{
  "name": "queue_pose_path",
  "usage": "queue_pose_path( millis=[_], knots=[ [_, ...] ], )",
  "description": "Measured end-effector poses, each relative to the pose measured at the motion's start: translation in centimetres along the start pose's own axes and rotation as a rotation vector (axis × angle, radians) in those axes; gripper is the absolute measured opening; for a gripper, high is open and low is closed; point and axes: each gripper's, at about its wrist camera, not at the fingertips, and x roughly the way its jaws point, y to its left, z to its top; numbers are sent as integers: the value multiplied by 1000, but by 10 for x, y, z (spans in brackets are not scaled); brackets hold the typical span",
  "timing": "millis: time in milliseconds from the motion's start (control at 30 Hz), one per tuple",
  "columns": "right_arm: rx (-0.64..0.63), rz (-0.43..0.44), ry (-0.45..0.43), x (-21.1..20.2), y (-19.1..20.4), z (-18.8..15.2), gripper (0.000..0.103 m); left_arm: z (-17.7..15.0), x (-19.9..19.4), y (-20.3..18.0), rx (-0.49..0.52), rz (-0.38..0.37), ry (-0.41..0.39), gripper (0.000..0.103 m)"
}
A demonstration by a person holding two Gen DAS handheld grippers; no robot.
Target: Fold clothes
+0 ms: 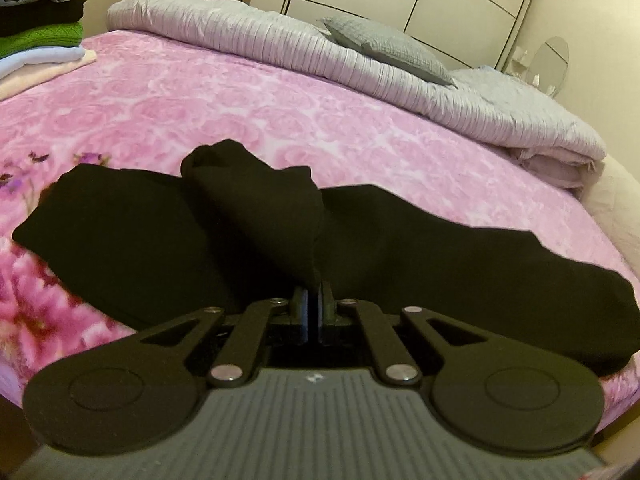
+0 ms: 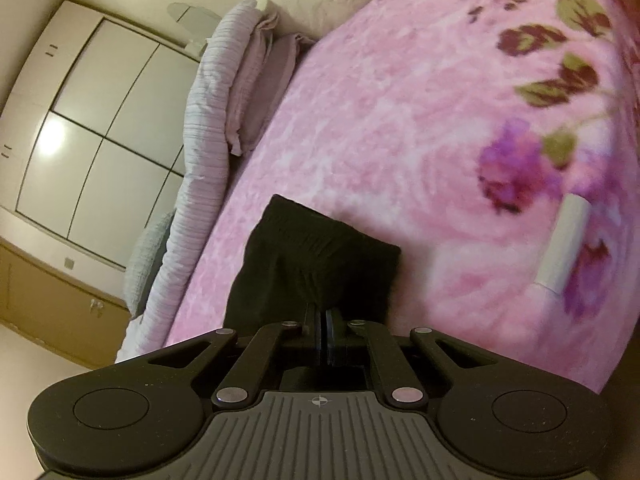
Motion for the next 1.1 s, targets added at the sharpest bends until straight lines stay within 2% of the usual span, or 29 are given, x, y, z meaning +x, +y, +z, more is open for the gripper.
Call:
queue_pose_path(
  millis=[100,200,300,567,667,733,767,833,933,1000,1100],
  knots=[
    [-33,20,1,-2,4,0,4,1,3,3,-22,-12,5,2],
    [59,49,26,6,-2,5,4,0,9,8,-64,-19,24,2],
    [78,27,33,11,-7,5,4,-3,11,8,-59,-5,37,3],
    [-43,-25,-31,-3,10,-2,3,-12,16,6,-41,34,69,2],
    [-86,-137,10,8,8,-4,4,-15,18,5,-34,48,81,9],
    [-72,-190,-2,4,9,-6,33,-16,14,5,-23,56,80,12],
    [-67,-218,-9,2,9,-7,55,-16,9,6,-13,59,74,14],
    [-159,-316,-74,-13,27,-11,58,-13,-2,5,37,92,71,16],
    [-289,-401,-177,-32,58,-21,58,-8,-18,4,116,144,67,17],
    [-314,-255,-175,-37,75,-33,58,-1,-22,-3,163,149,51,20],
    [-365,-103,-22,-10,106,-60,58,6,-15,-16,231,162,40,24]
  ],
)
